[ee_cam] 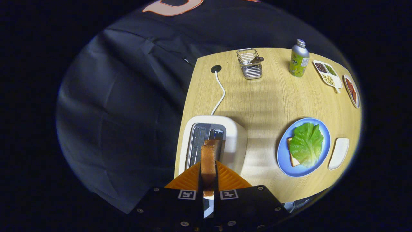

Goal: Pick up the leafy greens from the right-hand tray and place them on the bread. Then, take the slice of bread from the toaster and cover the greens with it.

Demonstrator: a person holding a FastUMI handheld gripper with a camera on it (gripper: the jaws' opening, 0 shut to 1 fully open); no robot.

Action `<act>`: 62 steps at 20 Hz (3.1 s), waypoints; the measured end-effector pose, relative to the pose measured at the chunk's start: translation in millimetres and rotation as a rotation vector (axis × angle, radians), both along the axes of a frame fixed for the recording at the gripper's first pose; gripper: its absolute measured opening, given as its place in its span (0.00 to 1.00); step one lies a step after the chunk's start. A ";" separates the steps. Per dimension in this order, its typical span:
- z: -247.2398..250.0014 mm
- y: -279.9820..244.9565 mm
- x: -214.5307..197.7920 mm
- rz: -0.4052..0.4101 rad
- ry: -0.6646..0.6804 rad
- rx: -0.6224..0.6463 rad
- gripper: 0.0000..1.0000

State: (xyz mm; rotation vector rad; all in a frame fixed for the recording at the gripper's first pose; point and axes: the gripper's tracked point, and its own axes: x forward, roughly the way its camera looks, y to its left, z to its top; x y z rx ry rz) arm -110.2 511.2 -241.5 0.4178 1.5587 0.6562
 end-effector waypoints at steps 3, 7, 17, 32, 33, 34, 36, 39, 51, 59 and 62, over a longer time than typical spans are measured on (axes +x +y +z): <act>21.3 -13.0 5.3 -0.046 0.010 0.101 0.13; 33.2 -46.3 17.5 -0.104 0.002 0.164 0.12; -27.3 -146.6 21.9 -0.179 0.015 0.116 0.13; -140.2 -193.5 25.2 -0.145 0.055 0.155 0.12; -150.5 -198.0 25.5 -0.143 0.061 0.142 0.13; -158.5 -201.9 25.1 -0.138 0.063 0.134 0.13; -166.9 -204.4 23.1 -0.133 0.071 0.140 0.12; -181.6 -211.4 27.1 -0.141 0.061 0.113 0.15; -129.2 -264.8 101.8 -0.229 -0.413 0.024 0.89; 26.0 -359.2 175.9 -0.424 -0.859 -0.067 0.94; 74.7 -393.3 185.7 -0.469 -0.981 -0.120 0.97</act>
